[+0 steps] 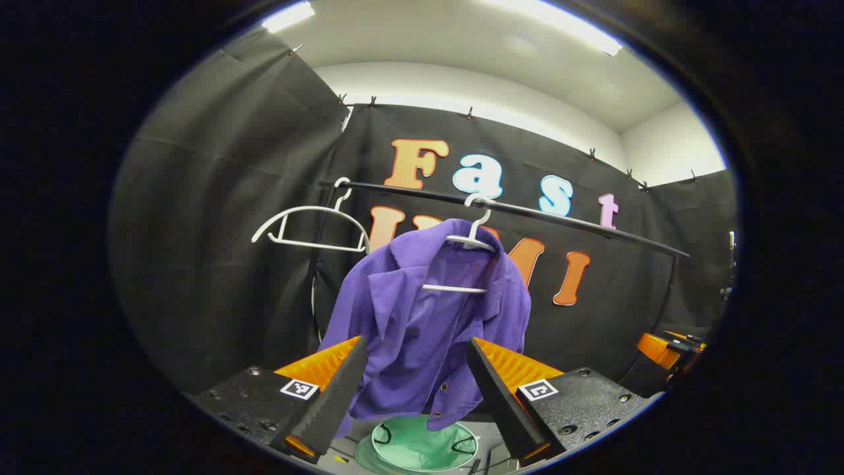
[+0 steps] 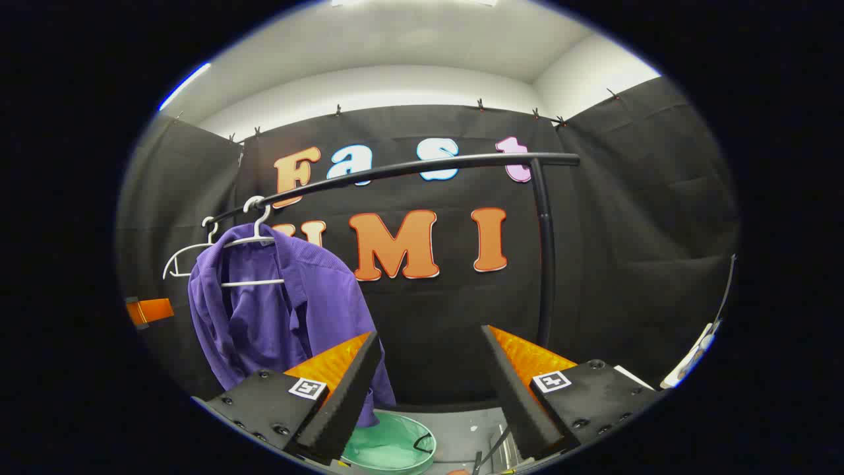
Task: Grasp the clothes on the hanger with both hands and then place them into the laundry hamper below.
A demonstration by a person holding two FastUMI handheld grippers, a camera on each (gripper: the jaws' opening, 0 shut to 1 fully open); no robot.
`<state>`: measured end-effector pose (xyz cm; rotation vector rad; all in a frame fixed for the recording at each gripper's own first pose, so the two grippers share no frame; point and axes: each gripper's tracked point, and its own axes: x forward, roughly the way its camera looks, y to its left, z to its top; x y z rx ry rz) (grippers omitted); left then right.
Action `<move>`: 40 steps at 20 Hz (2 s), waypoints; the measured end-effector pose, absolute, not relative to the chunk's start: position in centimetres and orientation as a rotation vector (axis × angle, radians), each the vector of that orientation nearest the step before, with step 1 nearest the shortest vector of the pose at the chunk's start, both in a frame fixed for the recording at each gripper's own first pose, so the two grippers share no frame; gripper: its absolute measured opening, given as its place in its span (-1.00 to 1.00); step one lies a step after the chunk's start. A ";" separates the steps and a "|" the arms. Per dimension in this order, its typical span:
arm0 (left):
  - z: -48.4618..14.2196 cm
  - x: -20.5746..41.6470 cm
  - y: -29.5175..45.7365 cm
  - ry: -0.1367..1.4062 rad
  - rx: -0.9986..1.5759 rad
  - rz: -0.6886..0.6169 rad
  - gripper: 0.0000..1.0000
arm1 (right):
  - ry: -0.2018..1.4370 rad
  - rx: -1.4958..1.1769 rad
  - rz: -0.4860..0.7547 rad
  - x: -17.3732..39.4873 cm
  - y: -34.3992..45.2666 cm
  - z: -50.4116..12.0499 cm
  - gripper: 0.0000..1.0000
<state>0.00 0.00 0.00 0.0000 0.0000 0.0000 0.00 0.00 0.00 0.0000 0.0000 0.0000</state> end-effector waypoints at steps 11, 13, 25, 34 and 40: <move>-0.8 -2.6 -2.8 0.014 0.027 0.088 0.83 | 0.067 0.059 0.130 0.7 -0.2 -2.7 0.96; -0.9 -3.1 -2.9 0.016 0.051 0.099 0.83 | 0.087 0.064 0.145 0.4 -0.1 -3.4 0.96; -1.1 1.4 -2.4 0.013 0.001 0.121 0.83 | 0.098 0.048 0.121 -1.0 -1.0 -3.2 1.00; -3.4 8.8 3.2 0.066 0.014 0.183 0.83 | 0.100 0.040 0.097 2.9 3.2 -3.8 0.96; -5.0 13.1 6.2 0.092 0.033 0.199 0.91 | 0.117 0.060 0.135 5.9 8.5 -5.5 0.96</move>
